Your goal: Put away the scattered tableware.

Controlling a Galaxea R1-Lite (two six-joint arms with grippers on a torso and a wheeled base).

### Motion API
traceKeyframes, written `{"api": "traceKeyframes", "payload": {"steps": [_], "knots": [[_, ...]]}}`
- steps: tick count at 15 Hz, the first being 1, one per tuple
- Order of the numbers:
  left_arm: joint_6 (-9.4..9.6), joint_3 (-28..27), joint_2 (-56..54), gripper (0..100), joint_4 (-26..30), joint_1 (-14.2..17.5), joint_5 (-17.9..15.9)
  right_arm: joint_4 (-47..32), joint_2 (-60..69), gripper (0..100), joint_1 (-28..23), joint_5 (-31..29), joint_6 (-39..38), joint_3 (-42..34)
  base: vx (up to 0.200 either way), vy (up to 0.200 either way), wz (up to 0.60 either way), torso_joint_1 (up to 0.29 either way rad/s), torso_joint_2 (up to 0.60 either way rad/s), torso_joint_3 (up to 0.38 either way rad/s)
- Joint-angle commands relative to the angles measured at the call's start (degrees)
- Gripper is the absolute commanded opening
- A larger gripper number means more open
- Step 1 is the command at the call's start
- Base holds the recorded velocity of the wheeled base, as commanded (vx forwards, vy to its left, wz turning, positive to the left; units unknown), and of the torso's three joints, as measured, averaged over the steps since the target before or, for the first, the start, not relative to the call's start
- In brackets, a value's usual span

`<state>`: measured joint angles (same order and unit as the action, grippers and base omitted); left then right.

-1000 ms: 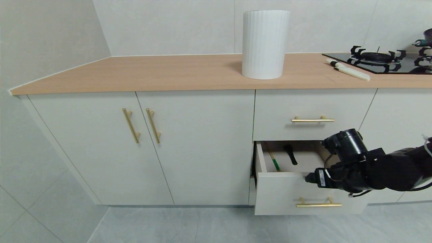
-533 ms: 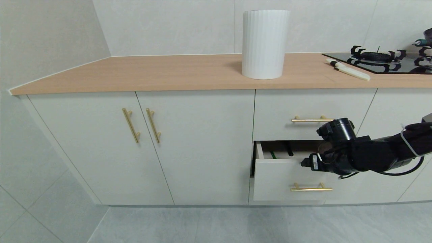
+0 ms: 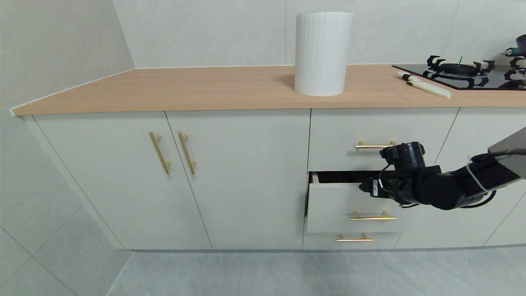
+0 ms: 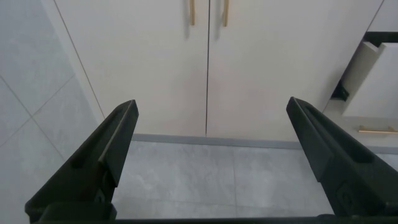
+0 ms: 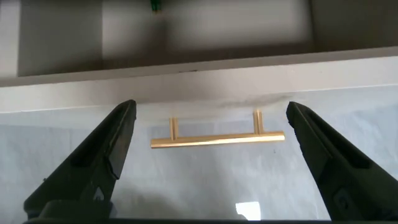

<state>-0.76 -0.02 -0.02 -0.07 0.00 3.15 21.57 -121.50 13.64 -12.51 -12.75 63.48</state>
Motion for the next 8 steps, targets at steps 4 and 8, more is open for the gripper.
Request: {"api": "traceKeyframes", "payload": {"steps": [4, 8], "knots": [[-0.04, -0.06, 0.02, 100, -0.01, 0.00, 0.02, 6.38, -3.56, 100, -0.63, -0.15, 0.62, -0.02, 0.000, 0.000, 0.00, 0.000, 0.00, 0.000], [-0.04, 0.02, 0.02, 100, -0.01, 0.00, 0.02, 11.22, -5.32, 100, -0.72, -0.32, 0.62, -0.28, 0.000, 0.000, 0.00, 0.000, 0.00, 0.000]]}}
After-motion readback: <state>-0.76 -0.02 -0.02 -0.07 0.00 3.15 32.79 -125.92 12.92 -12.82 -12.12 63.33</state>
